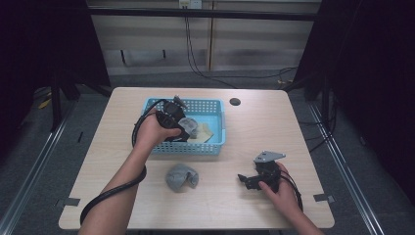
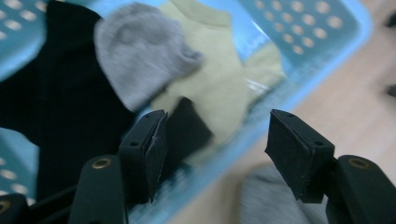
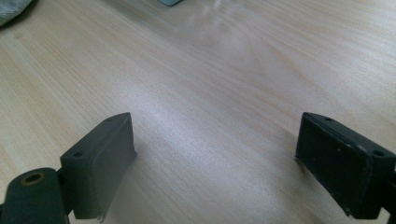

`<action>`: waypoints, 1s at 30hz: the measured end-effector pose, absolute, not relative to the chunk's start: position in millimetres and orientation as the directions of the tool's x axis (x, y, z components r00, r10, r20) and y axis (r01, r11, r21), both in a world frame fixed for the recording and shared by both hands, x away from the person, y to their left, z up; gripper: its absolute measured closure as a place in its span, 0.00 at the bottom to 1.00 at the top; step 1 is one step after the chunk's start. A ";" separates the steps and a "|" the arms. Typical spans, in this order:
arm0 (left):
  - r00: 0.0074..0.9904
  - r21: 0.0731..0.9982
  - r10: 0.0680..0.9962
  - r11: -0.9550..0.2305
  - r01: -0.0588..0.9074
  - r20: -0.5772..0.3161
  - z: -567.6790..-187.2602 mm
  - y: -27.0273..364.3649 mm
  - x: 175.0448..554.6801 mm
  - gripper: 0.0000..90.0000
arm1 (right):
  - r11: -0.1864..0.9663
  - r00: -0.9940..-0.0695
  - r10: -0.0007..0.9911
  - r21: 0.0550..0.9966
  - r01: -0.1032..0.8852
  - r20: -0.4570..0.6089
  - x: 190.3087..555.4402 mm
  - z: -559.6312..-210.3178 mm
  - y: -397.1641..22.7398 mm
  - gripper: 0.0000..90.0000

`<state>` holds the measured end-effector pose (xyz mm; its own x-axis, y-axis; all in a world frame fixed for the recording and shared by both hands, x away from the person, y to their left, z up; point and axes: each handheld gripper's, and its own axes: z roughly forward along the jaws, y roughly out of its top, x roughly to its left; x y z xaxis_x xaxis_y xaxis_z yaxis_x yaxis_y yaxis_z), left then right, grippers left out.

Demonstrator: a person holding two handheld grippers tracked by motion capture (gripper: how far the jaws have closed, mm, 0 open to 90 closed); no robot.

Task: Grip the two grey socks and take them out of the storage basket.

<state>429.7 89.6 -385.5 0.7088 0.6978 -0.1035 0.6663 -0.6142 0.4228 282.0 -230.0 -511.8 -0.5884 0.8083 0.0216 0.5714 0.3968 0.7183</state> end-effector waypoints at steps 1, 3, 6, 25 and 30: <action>0.704 0.434 0.703 -0.605 0.668 -0.103 -386.5 89.1 433.1 0.40 | 0.397 -0.588 0.808 0.718 0.572 0.022 282.0 -511.8 -230.0 0.12; 0.692 0.435 0.714 -0.592 0.678 -0.106 -389.1 89.1 440.6 0.39 | 0.397 -0.588 0.808 0.718 0.572 0.022 282.0 -511.8 -230.0 0.12; 0.684 0.441 0.723 -0.585 0.681 -0.097 -393.4 88.4 447.4 0.39 | 0.395 -0.587 0.809 0.718 0.573 0.024 281.9 -511.7 -229.9 0.12; 0.584 0.403 0.800 -0.494 0.771 -0.138 -443.8 78.7 490.1 0.38 | 0.396 -0.588 0.808 0.718 0.572 0.023 282.0 -511.7 -229.9 0.12; 0.571 0.363 0.809 -0.495 0.790 -0.138 -455.9 74.9 492.6 0.37 | 0.396 -0.588 0.808 0.718 0.572 0.023 282.0 -511.7 -229.9 0.12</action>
<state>492.6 74.9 -455.9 0.5706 0.8095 -0.1382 0.7896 -0.4947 0.3629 282.0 -229.9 -511.7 -0.5885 0.8082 0.0230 0.5720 0.3961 0.7183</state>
